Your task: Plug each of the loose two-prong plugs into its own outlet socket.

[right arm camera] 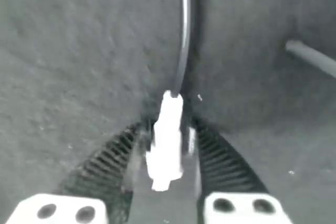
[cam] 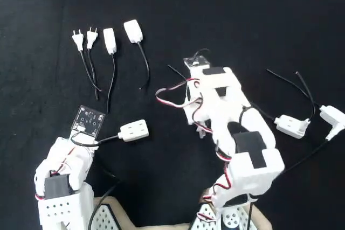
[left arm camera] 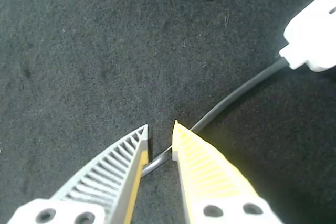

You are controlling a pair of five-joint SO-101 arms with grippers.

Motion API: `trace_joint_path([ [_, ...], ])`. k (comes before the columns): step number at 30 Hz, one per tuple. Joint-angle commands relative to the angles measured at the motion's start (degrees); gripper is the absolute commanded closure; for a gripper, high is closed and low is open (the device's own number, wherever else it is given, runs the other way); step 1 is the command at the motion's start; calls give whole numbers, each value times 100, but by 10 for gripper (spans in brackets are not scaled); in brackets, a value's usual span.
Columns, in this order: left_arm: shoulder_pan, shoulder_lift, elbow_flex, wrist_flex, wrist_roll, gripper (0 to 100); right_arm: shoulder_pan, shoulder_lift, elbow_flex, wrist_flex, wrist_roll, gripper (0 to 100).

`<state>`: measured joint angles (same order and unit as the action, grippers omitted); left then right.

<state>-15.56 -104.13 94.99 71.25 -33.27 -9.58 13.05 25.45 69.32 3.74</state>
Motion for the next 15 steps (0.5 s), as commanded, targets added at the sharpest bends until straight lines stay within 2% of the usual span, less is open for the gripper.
trace_joint_path([
  [1, 4, 0, -13, 18, -26, 909, -97, 426, -277, 281, -62, 873],
  [6, 4, 0, -13, 18, -26, 909, -97, 699, -514, 484, -62, 883],
  [10, 4, 0, -13, 18, -26, 909, -105, 637, -514, 475, 246, 981],
  [15, 13, 0, -13, 18, -26, 909, -308, 655, -505, 510, 422, 980],
])
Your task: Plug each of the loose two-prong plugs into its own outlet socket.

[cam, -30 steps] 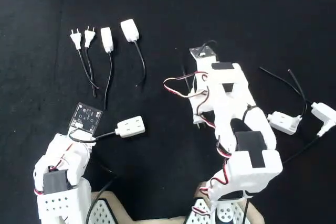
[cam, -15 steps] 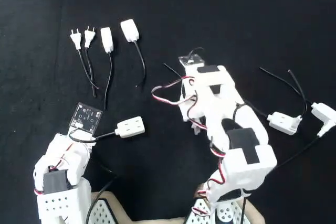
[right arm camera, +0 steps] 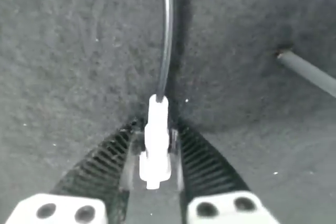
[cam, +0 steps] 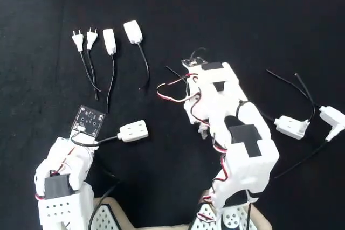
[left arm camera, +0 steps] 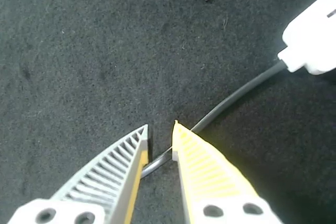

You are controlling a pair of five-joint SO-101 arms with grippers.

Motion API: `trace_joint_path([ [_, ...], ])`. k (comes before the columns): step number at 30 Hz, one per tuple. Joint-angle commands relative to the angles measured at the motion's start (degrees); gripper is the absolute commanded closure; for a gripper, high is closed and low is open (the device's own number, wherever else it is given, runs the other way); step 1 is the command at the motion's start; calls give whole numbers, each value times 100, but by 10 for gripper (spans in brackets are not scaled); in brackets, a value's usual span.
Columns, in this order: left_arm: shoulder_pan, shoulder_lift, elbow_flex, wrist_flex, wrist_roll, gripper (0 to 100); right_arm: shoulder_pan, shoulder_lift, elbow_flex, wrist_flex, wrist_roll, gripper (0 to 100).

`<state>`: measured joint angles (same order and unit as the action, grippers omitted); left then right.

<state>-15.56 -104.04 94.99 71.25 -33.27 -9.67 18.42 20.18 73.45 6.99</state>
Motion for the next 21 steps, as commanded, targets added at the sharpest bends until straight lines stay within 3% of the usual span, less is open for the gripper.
trace_joint_path([
  [1, 13, -9, -13, 18, -26, 909, -290, 92, 22, 97, 114, 980],
  [14, 4, -9, -13, 18, -26, 909, -70, 75, -110, 1143, 1793, 977],
  [19, 4, -9, -13, 18, -26, 909, -70, 567, -127, 1319, 1793, 821],
  [21, 4, -9, -13, 18, -26, 909, -220, 725, -136, 1319, 1785, 814],
])
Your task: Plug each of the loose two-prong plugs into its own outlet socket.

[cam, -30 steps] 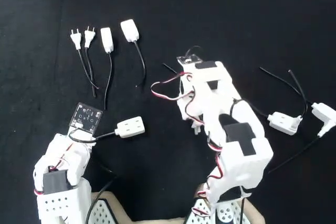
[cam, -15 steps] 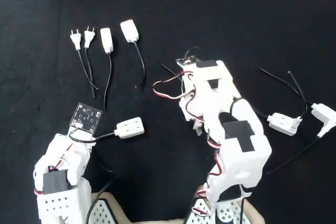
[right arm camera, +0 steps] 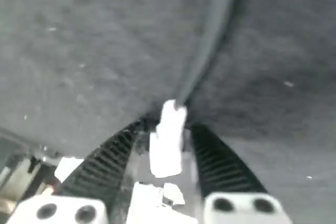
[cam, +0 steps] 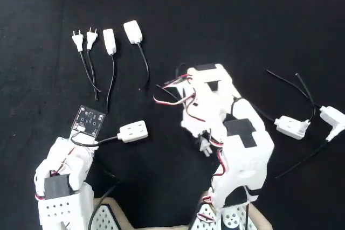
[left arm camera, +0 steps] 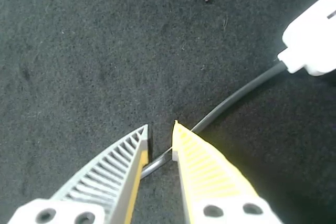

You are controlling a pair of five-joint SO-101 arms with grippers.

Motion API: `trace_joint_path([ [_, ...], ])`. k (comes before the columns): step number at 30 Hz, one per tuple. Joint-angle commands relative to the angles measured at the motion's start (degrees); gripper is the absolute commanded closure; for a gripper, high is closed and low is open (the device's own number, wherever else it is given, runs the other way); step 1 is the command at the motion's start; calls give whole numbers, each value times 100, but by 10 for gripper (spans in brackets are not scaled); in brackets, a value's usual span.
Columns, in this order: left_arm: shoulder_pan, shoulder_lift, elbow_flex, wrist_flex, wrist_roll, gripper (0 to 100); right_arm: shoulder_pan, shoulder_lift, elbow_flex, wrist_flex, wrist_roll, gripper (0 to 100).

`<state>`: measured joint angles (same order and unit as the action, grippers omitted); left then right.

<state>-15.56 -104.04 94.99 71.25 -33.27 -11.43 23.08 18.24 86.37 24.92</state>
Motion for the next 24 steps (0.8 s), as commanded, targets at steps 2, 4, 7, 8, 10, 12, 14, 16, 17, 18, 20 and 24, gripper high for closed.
trace_joint_path([
  [2, 4, -9, -13, 18, -26, 909, -299, 374, 48, 26, -44, 838],
  [4, 4, -9, -13, 18, -26, 909, -580, 462, 31, 26, -105, 871],
  [7, 4, -9, -13, 18, -26, 909, -800, 593, -127, 70, -484, 901],
  [8, 4, -9, -13, 18, -26, 909, -809, 646, -171, 70, -527, 905],
  [10, 4, -9, -13, 18, -26, 909, -818, 787, -268, 70, -563, 904],
  [12, 4, -9, -13, 18, -26, 909, -826, 1007, -409, 158, -563, 904],
  [14, 4, -9, -13, 18, -26, 909, -844, 1244, -673, 413, -563, 903],
  [16, 4, -9, -13, 18, -26, 909, -853, 1490, -945, 607, -563, 903],
  [17, 4, -9, -13, 18, -26, 909, -853, 1587, -1095, 677, -571, 902],
  [18, 4, -9, -13, 18, -26, 909, -853, 1666, -1235, 765, -571, 901],
  [20, 4, -9, -13, 18, -26, 909, -853, 1798, -1499, 923, -615, 890],
  [24, 4, -9, -13, 18, -26, 909, -853, 1877, -1657, 1020, -809, 877],
])
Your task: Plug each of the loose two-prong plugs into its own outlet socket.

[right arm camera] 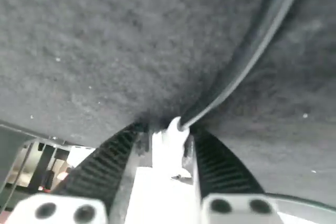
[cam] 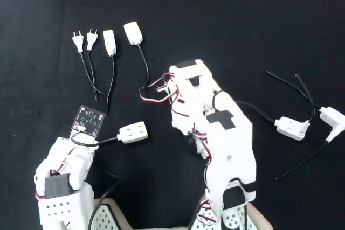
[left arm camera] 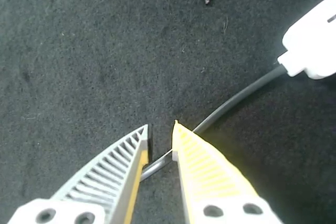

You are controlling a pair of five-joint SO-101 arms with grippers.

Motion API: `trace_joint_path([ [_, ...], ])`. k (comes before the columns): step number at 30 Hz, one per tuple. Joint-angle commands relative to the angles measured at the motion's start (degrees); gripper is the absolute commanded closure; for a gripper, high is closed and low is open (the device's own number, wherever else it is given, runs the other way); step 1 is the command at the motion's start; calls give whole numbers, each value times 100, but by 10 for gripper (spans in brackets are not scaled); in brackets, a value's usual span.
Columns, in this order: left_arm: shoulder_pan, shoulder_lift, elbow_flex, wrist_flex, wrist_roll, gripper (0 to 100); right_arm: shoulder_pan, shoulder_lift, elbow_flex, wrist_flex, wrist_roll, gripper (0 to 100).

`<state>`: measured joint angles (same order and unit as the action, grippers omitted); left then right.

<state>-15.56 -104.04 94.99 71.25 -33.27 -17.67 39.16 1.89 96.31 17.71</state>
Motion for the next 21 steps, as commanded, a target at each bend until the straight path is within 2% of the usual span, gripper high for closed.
trace_joint_path([
  [1, 4, -9, -13, 18, -26, 909, -229, 277, -22, 62, -88, 877],
  [7, -4, -9, -13, 18, -26, 909, -237, 286, 4, 88, -229, 875],
  [16, -4, 0, -13, 26, -26, 909, -791, 286, 31, 88, -255, 879],
  [21, -4, 0, -13, 26, -26, 909, -862, 286, 40, 88, -264, 988],
])
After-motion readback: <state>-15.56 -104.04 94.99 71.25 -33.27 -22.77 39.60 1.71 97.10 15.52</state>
